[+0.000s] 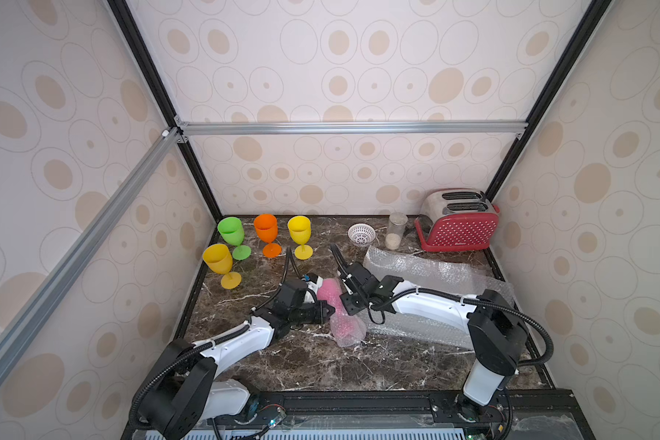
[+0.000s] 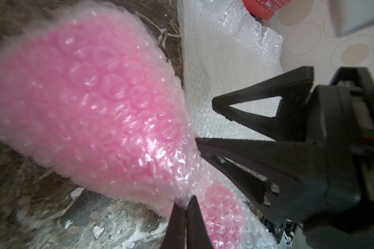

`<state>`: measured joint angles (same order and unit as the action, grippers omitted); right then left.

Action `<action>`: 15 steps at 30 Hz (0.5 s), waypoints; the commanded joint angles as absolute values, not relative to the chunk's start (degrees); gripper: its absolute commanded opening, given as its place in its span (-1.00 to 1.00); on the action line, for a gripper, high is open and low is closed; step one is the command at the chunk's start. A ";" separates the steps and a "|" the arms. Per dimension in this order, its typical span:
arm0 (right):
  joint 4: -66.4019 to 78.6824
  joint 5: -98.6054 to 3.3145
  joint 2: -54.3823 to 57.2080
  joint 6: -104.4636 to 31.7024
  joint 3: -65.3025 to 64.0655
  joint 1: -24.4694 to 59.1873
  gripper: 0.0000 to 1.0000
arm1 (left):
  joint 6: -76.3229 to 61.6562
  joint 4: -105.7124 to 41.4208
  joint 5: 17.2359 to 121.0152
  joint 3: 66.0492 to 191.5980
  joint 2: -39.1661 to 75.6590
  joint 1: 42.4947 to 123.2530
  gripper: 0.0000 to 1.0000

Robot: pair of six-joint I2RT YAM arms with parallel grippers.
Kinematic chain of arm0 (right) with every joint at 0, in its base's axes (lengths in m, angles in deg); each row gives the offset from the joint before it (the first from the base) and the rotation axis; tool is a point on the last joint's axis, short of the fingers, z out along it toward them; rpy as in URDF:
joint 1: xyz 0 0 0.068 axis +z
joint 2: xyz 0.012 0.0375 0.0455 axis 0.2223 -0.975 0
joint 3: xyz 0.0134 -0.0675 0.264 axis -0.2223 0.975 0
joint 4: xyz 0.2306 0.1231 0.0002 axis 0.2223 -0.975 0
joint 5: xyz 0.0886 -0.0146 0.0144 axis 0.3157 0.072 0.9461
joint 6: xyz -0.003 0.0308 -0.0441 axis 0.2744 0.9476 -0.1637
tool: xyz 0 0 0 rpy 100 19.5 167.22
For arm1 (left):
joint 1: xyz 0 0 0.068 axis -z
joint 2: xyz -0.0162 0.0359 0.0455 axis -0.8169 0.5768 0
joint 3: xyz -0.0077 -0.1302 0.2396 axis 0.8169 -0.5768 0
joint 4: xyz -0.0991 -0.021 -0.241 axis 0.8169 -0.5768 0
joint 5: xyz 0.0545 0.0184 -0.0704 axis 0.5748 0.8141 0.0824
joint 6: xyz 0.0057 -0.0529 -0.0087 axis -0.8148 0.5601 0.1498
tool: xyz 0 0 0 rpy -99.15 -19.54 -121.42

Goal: Unpack wine glasses from bubble wrap
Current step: Unwrap the bubble wrap at the center of the board.

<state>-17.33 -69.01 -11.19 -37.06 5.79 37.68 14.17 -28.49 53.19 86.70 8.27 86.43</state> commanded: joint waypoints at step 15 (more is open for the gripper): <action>-16.26 -73.32 -16.30 -37.95 2.02 37.00 0.01 | 13.49 -25.24 51.80 86.67 9.14 87.65 -1.00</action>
<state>-16.33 -71.68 -14.87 -37.82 3.56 37.61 14.17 -27.03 53.13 86.70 8.99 87.09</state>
